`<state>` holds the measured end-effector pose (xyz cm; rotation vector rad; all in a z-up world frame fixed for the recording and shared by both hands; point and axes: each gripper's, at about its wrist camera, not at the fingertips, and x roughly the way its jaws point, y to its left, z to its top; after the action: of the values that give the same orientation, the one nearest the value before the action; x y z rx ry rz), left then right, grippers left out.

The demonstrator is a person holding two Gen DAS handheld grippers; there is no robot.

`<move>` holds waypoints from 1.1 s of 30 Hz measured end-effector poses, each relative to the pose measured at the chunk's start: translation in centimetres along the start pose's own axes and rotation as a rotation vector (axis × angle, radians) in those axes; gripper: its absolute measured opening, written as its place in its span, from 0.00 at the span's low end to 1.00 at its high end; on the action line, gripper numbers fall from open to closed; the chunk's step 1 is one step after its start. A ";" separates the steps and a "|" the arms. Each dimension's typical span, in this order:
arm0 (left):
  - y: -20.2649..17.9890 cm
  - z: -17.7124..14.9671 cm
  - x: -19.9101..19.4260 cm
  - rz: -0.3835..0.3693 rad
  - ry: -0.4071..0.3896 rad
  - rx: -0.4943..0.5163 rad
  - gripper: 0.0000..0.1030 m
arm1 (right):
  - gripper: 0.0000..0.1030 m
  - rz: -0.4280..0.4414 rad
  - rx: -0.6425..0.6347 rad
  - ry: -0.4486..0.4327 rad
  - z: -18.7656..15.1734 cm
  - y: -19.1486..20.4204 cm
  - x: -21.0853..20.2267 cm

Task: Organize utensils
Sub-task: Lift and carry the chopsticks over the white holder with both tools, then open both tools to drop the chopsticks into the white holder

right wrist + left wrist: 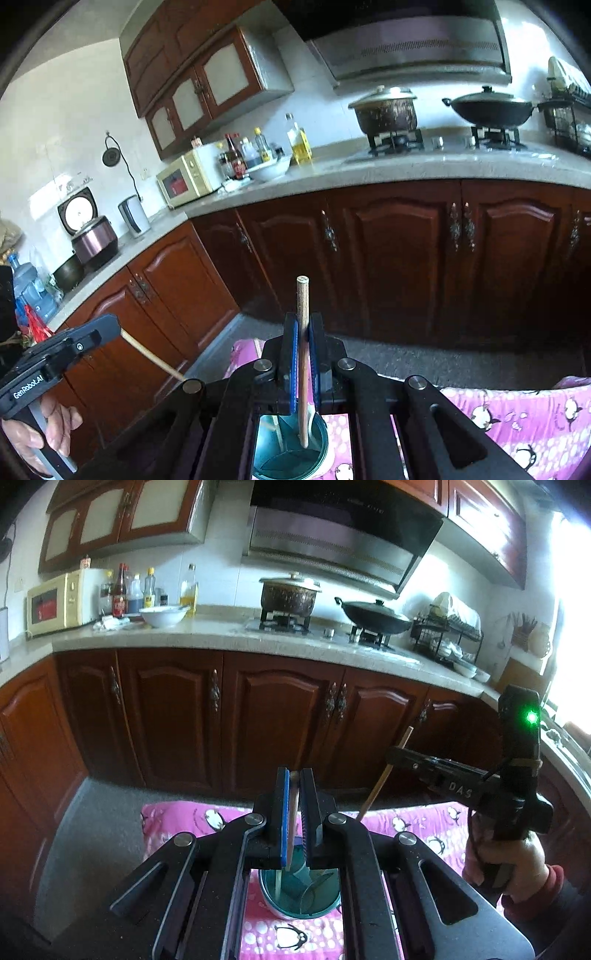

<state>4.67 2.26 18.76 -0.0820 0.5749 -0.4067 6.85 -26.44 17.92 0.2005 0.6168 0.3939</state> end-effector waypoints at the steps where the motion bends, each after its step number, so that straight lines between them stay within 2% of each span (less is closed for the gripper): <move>1: 0.0 -0.3 0.5 0.003 0.010 -0.002 0.04 | 0.05 -0.001 0.003 0.008 -0.3 -0.1 0.4; 15: 1.3 -4.2 5.1 0.027 0.119 -0.066 0.04 | 0.05 0.007 0.056 0.178 -5.1 -2.0 6.6; 20: 2.0 -5.6 6.5 0.030 0.155 -0.102 0.04 | 0.05 0.018 0.050 0.186 -5.3 -2.3 6.4; 27: 2.6 -6.4 5.8 0.029 0.156 -0.118 0.05 | 0.05 0.019 0.040 0.212 -5.6 -2.5 6.6; 29: 3.0 -7.0 5.7 0.020 0.175 -0.134 0.12 | 0.08 0.028 0.039 0.238 -5.6 -2.3 6.8; 31: 3.4 -7.9 5.7 0.012 0.195 -0.149 0.22 | 0.20 0.021 0.023 0.259 -5.8 -2.1 7.1; 33: 3.5 -8.8 5.7 0.001 0.210 -0.150 0.29 | 0.21 0.019 0.019 0.268 -6.0 -2.2 7.1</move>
<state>5.45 3.55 7.77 -0.1844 0.8126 -0.3732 9.21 -25.10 8.71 0.1725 0.8832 0.4371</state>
